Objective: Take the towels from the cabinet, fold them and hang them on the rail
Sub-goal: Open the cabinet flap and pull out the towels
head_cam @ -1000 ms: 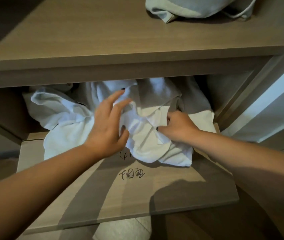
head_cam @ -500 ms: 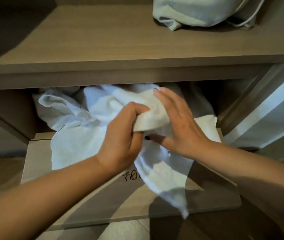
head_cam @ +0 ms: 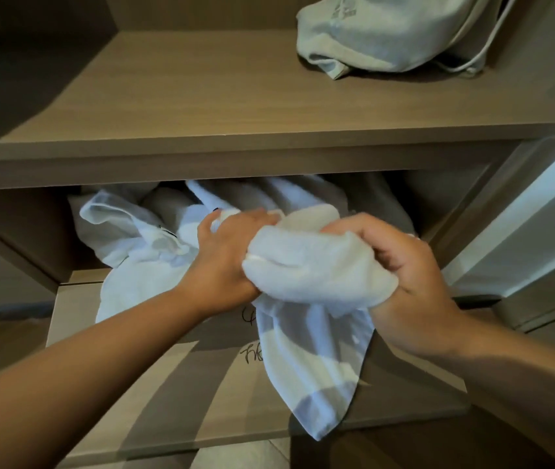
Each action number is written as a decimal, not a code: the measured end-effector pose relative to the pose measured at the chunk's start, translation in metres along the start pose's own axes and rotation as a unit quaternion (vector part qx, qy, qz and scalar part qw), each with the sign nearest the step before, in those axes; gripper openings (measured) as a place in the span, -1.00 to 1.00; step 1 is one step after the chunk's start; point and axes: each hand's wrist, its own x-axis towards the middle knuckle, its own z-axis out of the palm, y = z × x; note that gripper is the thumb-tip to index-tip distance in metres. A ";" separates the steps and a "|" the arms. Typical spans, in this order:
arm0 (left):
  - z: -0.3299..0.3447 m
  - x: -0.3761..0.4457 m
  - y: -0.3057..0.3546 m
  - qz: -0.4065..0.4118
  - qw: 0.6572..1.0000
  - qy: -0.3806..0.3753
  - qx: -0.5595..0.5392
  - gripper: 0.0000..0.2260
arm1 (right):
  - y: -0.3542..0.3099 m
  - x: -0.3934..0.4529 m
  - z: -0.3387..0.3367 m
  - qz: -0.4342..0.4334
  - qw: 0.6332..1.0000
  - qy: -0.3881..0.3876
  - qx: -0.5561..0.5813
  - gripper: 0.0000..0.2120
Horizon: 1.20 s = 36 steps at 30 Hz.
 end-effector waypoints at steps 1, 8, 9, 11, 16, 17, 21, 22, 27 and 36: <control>0.000 0.001 -0.005 0.008 1.000 -0.007 0.002 -0.59 | 0.002 -0.004 -0.004 -0.042 0.998 -0.026 -0.049 -0.84; -0.008 -0.019 -0.043 0.056 0.992 -0.068 0.090 -0.70 | 0.027 -0.026 -0.037 -0.242 0.901 -0.169 -0.319 -0.73; -0.008 -0.020 -0.048 0.053 0.991 -0.063 0.102 -0.69 | 0.026 -0.030 -0.037 -0.244 0.900 -0.176 -0.317 -0.67; -0.009 -0.017 -0.048 0.011 0.997 -0.033 0.074 -0.69 | 0.026 -0.035 -0.035 -0.219 0.901 -0.163 -0.338 -0.68; -0.024 0.001 -0.005 -0.124 0.970 0.141 -0.156 -0.74 | 0.034 -0.020 -0.035 0.078 0.822 -0.135 -0.547 -0.53; -0.027 0.004 0.007 -0.121 0.961 0.165 -0.186 -0.71 | 0.031 -0.016 -0.033 0.119 0.825 -0.139 -0.534 -0.36; -0.029 0.009 0.044 -0.046 0.961 0.195 -0.189 -0.71 | 0.002 -0.001 -0.009 0.200 0.929 -0.166 -0.264 0.23; -0.028 0.010 0.048 -0.032 0.964 0.201 -0.174 -0.71 | -0.002 0.005 -0.002 0.185 0.942 -0.152 -0.236 0.25; -0.025 0.009 0.047 0.014 0.971 0.176 -0.159 -0.75 | 0.027 0.019 -0.005 0.057 0.974 -0.019 -0.218 -0.40; -0.039 0.010 0.032 -0.103 0.947 -0.130 -0.276 -0.26 | 0.021 0.014 -0.056 0.192 0.888 0.037 0.417 -0.71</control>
